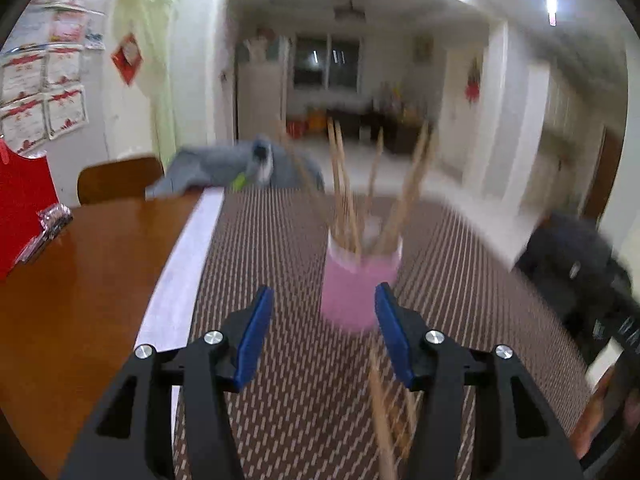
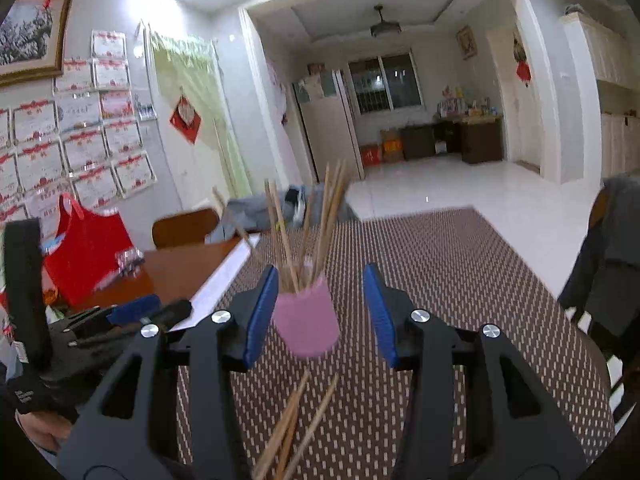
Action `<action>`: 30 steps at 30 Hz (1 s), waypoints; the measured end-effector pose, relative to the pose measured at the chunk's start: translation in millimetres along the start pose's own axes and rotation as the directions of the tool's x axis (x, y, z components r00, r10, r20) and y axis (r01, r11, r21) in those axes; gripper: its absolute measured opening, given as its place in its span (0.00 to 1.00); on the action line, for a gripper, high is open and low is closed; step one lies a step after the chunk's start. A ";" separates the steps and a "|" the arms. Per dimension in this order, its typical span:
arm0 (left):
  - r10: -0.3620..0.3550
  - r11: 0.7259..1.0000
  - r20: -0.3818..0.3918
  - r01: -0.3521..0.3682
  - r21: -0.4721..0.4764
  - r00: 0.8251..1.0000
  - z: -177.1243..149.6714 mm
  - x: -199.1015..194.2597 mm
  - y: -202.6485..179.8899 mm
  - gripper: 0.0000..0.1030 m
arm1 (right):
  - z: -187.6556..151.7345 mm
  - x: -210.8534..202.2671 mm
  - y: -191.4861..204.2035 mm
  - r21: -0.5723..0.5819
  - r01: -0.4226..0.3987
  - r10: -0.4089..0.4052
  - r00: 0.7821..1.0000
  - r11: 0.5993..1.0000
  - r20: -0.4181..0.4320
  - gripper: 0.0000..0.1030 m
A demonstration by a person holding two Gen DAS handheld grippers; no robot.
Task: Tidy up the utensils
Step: 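Move both open grippers back down to the chopstick pile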
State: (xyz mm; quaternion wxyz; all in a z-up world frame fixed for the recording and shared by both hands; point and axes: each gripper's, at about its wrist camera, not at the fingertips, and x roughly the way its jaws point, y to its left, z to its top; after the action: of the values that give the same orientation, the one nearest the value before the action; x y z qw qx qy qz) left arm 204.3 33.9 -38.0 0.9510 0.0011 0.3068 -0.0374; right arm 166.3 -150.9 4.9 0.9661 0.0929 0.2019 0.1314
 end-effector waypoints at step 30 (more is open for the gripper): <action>0.012 1.000 -0.491 -0.002 0.022 0.871 -96.4 50.7 -25.7 0.52 | -102.8 12.6 -34.1 0.072 0.030 0.004 0.904 0.997 -0.428 0.51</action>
State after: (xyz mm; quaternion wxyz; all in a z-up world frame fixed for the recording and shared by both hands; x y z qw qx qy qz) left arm 187.2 7.1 -145.3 0.8421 0.0217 0.5376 -0.0357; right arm 142.2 -166.5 -100.3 0.8950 0.0977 0.4141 0.1342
